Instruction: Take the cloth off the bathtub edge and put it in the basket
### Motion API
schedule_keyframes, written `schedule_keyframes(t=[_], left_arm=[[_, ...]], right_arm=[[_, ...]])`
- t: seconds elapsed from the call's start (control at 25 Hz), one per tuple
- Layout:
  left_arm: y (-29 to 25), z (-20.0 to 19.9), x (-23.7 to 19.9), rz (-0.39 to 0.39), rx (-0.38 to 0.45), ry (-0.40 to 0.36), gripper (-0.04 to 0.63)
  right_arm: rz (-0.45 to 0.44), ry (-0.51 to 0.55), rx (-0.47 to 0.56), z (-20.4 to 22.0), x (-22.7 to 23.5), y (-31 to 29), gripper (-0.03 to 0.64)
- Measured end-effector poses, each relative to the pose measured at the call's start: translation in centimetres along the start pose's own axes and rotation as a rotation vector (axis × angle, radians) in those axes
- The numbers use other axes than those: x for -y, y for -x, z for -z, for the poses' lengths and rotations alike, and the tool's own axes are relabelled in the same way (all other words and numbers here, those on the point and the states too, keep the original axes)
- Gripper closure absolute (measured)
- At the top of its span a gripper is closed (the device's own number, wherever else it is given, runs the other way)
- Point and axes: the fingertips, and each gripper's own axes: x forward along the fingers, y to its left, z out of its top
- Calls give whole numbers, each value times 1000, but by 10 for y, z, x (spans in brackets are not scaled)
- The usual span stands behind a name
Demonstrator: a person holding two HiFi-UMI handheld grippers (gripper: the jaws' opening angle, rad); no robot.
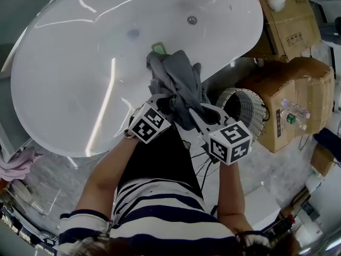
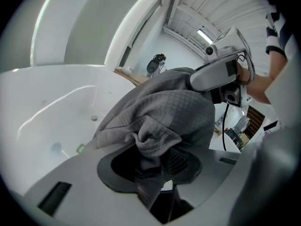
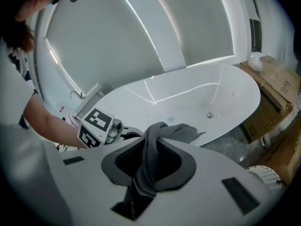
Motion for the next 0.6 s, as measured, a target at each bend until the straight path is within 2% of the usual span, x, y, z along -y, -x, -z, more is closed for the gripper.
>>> schedule_keyframes(t=[0.2,0.6], left_arm=[[12,-10,2,-40,42,2,501],[42,-40,15,-160,98,20,522]], right_arm=[[24,-2,45,-4,1,12,535],[33,-31,183,-7,-3,45,535]])
